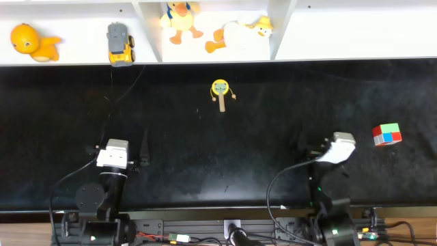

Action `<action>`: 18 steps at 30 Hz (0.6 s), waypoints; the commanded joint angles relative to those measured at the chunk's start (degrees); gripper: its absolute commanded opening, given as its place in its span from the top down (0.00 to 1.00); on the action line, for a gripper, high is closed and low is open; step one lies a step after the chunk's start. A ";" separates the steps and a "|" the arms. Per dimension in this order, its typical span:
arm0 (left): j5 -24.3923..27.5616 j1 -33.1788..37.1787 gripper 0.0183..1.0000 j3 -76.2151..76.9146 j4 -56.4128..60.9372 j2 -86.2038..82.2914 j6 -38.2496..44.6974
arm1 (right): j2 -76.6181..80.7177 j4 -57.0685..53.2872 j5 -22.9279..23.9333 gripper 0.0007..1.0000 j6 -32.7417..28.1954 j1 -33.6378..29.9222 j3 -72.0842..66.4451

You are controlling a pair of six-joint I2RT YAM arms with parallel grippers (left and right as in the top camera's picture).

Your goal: Store Toys

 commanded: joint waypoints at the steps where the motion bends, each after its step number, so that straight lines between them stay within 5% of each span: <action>1: 0.33 -0.50 0.00 -0.04 -0.35 -0.70 -0.46 | 11.17 -11.10 20.98 0.01 15.98 14.49 9.29; 6: 0.33 -0.50 0.00 -0.04 -0.35 -0.70 -0.46 | 27.15 -16.22 33.53 0.00 30.40 29.79 15.85; 12: 0.33 -0.50 0.00 -0.04 -0.35 -0.70 -0.46 | 45.97 -16.22 32.37 0.00 42.58 35.69 20.39; 18: 0.33 -0.50 0.00 -0.04 -0.35 -0.70 -0.46 | 61.44 -16.20 32.52 0.01 43.17 35.50 30.97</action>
